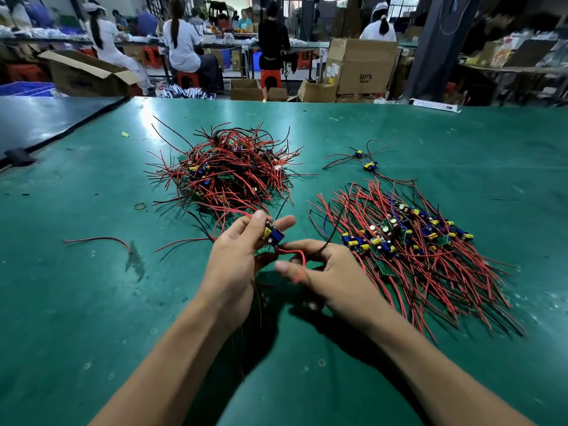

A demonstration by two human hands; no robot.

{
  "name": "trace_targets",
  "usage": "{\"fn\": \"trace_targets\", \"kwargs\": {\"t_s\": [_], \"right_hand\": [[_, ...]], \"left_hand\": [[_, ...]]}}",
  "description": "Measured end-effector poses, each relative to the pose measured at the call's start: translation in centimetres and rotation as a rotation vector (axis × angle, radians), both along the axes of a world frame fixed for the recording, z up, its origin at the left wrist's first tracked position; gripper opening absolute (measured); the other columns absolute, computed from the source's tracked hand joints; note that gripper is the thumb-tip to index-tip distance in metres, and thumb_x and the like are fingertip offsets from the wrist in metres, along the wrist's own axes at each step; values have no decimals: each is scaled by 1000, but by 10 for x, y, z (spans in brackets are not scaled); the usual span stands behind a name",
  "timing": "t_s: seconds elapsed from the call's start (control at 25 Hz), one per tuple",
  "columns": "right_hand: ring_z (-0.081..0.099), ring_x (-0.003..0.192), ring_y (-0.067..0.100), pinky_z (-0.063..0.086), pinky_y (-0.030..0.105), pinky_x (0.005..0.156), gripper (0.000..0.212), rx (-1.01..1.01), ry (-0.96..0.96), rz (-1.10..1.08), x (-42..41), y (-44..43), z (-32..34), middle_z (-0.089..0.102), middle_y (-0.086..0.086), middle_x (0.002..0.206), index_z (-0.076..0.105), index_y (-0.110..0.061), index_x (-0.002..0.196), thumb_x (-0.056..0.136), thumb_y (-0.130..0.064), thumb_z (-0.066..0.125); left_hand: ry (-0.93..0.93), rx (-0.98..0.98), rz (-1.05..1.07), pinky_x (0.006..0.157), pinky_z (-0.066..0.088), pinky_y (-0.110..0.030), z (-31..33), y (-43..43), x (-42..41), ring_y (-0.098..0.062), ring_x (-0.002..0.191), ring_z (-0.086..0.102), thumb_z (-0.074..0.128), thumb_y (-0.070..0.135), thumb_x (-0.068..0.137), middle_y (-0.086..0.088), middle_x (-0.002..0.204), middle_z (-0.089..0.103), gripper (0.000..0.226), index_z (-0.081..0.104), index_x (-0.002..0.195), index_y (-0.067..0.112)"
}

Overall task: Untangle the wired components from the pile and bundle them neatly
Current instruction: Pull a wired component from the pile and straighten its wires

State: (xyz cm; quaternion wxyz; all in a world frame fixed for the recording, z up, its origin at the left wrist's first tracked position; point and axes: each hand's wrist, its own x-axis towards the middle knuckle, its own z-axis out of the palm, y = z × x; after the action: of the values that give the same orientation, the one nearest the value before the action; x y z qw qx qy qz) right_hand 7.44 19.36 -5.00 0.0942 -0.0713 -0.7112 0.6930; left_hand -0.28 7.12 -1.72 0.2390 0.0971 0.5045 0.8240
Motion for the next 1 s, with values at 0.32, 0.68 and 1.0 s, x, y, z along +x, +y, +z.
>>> {"fn": "trace_targets", "kwargs": {"t_s": [0.32, 0.68, 1.0], "right_hand": [[52, 39, 12, 43, 20, 43, 18, -332, 212, -299, -10, -10, 5, 67, 4, 68, 77, -17, 84, 77, -33, 78], [37, 36, 1, 31, 12, 37, 20, -973, 73, -94, -10, 9, 24, 53, -4, 63, 69, -11, 77, 82, -29, 62], [41, 39, 3, 26, 17, 45, 27, -511, 9, 102, 0, 13, 27, 50, -6, 54, 70, -21, 66, 86, -39, 63]], "left_hand": [[196, -78, 134, 73, 54, -38, -8, 6, 8, -18, 82, 70, 63, 25, 91, -7, 92, 76, 13, 58, 94, 14], [-172, 261, -326, 75, 58, -30, -14, -3, -8, -29, 98, 71, 69, -5, 69, -16, 109, 72, 34, 77, 98, 12], [-7, -121, -493, 56, 56, -23, -8, -1, -1, -14, 61, 68, 70, 44, 76, -4, 74, 70, 32, 76, 85, 14]]}}
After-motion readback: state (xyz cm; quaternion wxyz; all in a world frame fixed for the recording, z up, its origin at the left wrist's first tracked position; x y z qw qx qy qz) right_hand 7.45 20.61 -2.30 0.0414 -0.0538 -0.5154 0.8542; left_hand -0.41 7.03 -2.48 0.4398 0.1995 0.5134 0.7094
